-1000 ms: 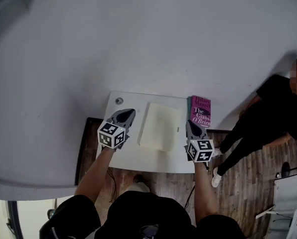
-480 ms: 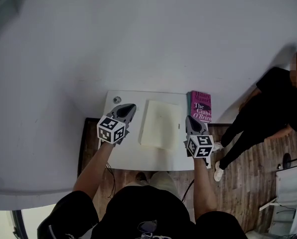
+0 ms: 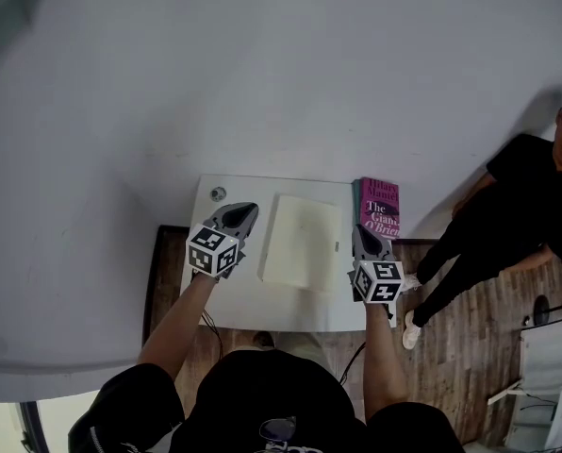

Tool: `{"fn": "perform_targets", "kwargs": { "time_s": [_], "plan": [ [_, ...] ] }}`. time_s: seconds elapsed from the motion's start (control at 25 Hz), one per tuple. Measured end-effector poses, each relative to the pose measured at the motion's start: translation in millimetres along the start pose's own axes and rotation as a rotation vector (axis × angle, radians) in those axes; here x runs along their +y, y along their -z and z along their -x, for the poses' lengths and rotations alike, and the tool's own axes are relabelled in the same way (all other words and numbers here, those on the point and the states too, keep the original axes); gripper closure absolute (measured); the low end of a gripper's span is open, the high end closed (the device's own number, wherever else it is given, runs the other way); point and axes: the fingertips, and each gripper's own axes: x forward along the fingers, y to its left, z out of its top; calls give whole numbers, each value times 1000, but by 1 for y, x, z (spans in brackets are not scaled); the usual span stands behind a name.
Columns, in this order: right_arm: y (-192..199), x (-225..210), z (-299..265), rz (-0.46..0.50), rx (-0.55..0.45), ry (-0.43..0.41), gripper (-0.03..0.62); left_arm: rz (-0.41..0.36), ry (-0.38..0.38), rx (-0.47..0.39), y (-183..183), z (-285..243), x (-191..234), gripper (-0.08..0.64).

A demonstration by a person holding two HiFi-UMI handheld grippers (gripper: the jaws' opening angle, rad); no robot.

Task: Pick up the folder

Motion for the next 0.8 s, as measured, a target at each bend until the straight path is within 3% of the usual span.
{"fn": "perform_targets", "kwargs": {
  "time_s": [0.52, 0.56, 0.64, 0.8],
  "plan": [
    [21, -21, -22, -70, 62, -26, 560, 83, 66, 37, 25, -41, 5, 537],
    [23, -22, -25, -79, 71, -33, 530, 90, 69, 43, 27, -43, 6, 527],
    [30, -23, -30, -95, 97, -47, 422, 112, 86, 50, 31, -49, 8, 443],
    [43, -27, -36, -106, 133, -44, 381, 145, 116, 74, 43, -58, 8, 385]
  ]
}}
